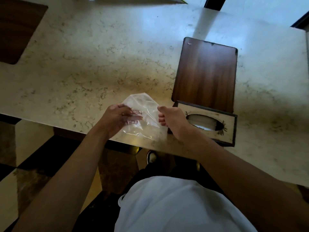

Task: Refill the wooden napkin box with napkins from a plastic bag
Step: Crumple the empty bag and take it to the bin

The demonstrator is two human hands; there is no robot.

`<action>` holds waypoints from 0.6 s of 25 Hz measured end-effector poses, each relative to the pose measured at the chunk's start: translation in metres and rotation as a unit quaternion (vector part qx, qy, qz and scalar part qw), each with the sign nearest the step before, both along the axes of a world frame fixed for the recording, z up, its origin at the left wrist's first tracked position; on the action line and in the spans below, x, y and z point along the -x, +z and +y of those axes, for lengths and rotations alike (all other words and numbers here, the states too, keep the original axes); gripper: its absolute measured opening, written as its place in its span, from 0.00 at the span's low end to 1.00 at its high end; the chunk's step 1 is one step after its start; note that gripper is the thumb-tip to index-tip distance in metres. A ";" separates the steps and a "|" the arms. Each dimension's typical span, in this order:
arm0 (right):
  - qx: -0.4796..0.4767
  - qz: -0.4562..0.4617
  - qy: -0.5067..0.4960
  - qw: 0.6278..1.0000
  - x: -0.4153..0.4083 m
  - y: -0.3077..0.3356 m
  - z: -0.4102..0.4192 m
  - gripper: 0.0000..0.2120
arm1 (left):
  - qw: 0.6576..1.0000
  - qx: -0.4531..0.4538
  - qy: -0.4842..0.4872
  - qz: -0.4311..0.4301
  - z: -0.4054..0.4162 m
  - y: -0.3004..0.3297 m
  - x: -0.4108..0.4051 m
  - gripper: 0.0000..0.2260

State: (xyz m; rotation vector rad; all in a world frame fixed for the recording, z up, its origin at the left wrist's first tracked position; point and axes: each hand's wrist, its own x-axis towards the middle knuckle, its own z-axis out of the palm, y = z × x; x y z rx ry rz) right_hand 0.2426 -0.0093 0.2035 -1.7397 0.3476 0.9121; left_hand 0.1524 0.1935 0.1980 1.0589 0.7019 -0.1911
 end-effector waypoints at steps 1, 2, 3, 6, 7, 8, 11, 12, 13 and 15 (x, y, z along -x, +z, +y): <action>-0.008 0.009 -0.008 1.000 -0.002 0.003 -0.006 0.18 | 1.000 0.001 -0.013 -0.011 -0.006 0.004 -0.004 0.03; -0.021 0.015 -0.027 0.999 -0.003 0.008 -0.015 0.16 | 0.999 -0.003 -0.032 -0.026 -0.014 0.007 -0.010 0.04; -0.043 0.025 -0.052 0.997 -0.005 0.012 -0.024 0.14 | 0.998 -0.008 -0.054 -0.039 -0.023 0.011 -0.016 0.06; -0.107 0.009 -0.069 0.992 -0.007 0.028 -0.054 0.10 | 0.993 -0.020 -0.099 -0.060 -0.052 0.024 -0.028 0.08; -0.116 -0.014 -0.055 0.992 -0.007 0.032 -0.065 0.09 | 0.991 -0.023 -0.114 -0.061 -0.061 0.027 -0.030 0.06; -0.119 -0.041 -0.043 0.991 -0.007 0.037 -0.078 0.08 | 0.990 -0.017 -0.128 -0.063 -0.070 0.030 -0.033 0.06; -0.120 -0.105 -0.035 0.987 -0.004 0.045 -0.119 0.07 | 0.988 0.038 -0.146 -0.045 -0.097 0.033 -0.046 0.12; -0.122 -0.120 -0.041 0.984 -0.003 0.047 -0.133 0.07 | 0.988 0.040 -0.141 -0.038 -0.107 0.034 -0.051 0.12; -0.127 -0.131 -0.051 0.982 -0.003 0.047 -0.147 0.06 | 0.990 0.012 -0.139 -0.037 -0.116 0.033 -0.055 0.11; -0.134 -0.153 -0.083 0.976 -0.002 0.046 -0.173 0.05 | 0.980 -0.079 -0.173 -0.063 -0.136 0.031 -0.063 0.10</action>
